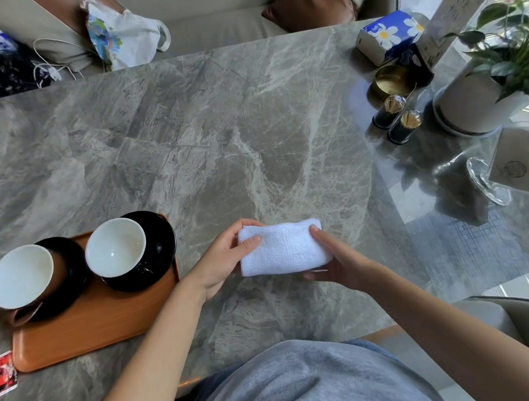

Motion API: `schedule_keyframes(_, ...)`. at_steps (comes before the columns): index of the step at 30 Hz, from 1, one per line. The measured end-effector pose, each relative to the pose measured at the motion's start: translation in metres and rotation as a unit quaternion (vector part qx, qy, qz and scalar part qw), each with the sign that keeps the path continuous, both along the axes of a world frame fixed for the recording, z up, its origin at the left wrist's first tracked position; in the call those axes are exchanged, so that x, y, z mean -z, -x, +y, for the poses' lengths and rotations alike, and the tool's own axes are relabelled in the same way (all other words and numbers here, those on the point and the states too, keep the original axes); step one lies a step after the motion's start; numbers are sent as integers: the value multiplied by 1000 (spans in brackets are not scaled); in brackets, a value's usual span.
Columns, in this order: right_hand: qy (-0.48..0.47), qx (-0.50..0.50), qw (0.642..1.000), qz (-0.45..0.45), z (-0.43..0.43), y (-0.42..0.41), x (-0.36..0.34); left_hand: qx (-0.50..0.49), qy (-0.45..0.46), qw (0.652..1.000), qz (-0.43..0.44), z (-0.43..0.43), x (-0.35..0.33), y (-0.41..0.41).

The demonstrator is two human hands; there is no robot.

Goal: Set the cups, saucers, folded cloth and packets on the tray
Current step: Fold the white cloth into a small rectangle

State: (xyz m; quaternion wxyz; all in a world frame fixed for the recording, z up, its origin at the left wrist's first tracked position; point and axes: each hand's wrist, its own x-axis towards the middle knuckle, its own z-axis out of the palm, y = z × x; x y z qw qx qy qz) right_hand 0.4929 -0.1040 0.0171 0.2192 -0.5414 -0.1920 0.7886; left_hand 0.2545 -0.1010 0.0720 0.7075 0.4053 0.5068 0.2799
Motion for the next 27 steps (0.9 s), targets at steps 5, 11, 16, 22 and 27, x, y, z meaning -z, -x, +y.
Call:
schedule_keyframes(5, -53, 13, 997, 50, 3, 1, 1, -20, 24, 999, 3, -4, 7, 5)
schedule_keyframes(11, -102, -2, 995, -4, 4, 3, 0, -77, 78, 994, -2, -15, 29, 11)
schedule_keyframes(16, -139, -14, 989, -56, 1, 13, -4, -120, 108, 987, 11, -25, 46, 15)
schedule_keyframes(22, -176, -22, 974, -141, 0, 30, -2, -151, 100, 982, 54, -33, 54, 19)
schedule_keyframes(27, -217, -66, 955, -191, 1, 53, 3, -209, 59, 972, 88, -44, 55, 32)
